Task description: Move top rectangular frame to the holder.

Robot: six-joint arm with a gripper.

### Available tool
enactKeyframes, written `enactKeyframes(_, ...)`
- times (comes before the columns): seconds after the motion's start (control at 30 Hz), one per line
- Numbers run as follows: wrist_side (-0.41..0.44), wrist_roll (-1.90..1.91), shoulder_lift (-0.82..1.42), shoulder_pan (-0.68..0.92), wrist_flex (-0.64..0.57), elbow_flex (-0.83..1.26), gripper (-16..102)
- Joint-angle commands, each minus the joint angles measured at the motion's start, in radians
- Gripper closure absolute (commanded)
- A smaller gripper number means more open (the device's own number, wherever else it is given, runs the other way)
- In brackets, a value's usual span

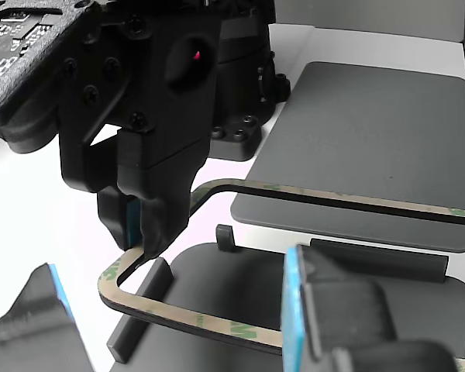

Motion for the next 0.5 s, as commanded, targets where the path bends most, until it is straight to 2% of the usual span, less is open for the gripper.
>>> enactKeyframes(0.0, -0.011, -0.032, 0.009, -0.026, -0.014, -0.020, 97)
enactKeyframes(0.23, -0.028, -0.078, -0.061, -0.046, -0.023, -0.072, 97)
enactKeyframes(0.47, 0.002, -0.098, -0.103, -0.049, -0.057, -0.080, 97)
